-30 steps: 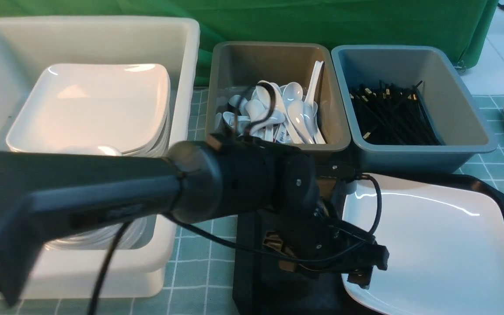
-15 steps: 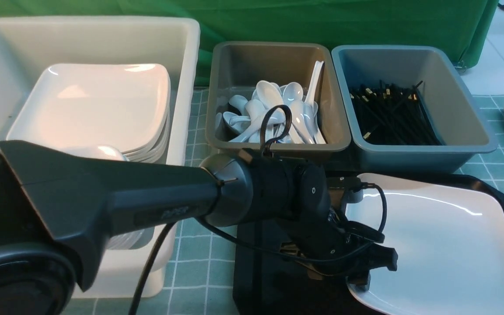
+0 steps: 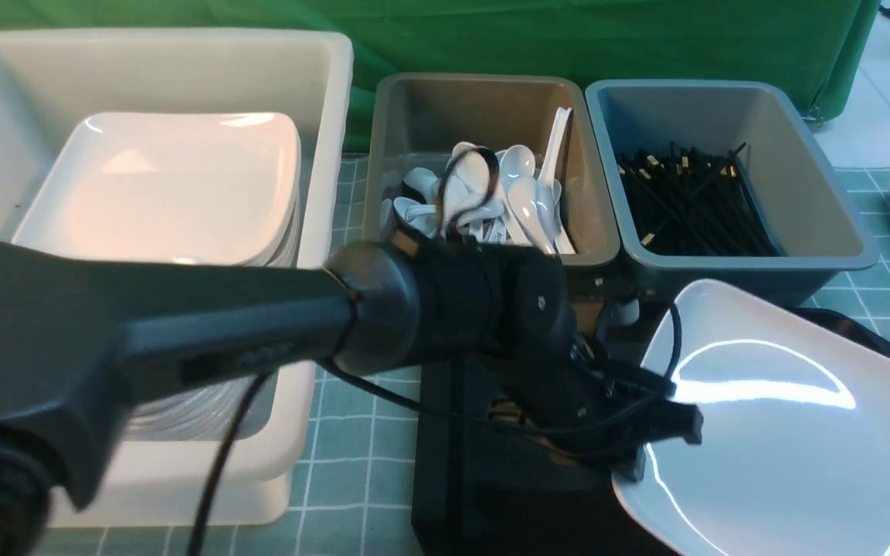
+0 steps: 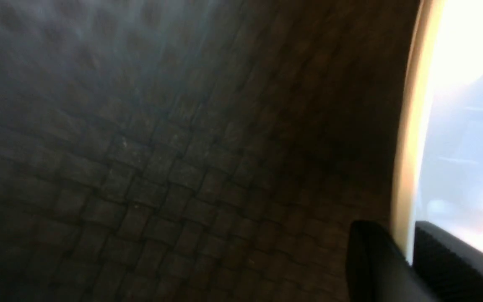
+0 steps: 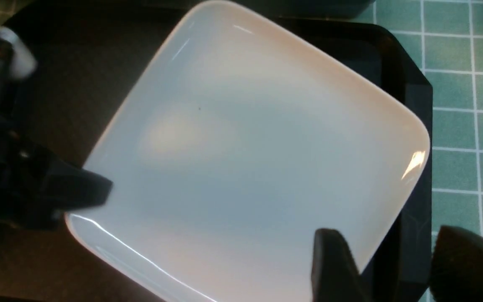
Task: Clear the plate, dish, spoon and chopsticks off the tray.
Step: Use the left arm to grab a plate from the dinner plate, then use the left arm to put the plate into the large storage box on the left
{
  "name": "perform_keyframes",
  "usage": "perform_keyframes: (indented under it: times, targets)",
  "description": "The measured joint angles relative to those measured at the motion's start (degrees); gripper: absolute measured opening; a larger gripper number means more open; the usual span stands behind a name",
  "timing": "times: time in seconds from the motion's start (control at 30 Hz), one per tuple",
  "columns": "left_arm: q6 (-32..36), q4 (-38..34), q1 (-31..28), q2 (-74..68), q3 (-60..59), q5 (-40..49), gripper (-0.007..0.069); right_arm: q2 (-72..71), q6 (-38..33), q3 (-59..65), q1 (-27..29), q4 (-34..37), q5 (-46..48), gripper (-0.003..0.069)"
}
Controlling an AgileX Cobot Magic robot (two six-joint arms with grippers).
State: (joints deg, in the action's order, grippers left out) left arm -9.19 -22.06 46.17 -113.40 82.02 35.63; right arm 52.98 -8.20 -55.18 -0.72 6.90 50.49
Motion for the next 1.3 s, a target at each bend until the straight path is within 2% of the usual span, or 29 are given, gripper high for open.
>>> perform_keyframes:
  times: [0.2,1.0,1.13,1.3]
  targets:
    - [0.8,3.0,-2.3,6.9,-0.1,4.3,0.0029,0.0,0.0,0.0,0.0,0.0,0.0,0.0355]
    - [4.6,2.9,-10.8,17.8,0.6,12.8,0.0028,0.0,0.0,0.0,0.0,0.0,-0.9,0.0355]
    - [6.6,0.2,-15.4,20.4,2.5,14.1,0.0029,0.0,0.0,0.0,0.0,0.0,-0.9,0.0355]
    - [8.8,-2.3,-24.4,24.4,6.2,17.3,0.0029,0.0,0.0,0.0,0.0,0.0,-0.9,0.0355]
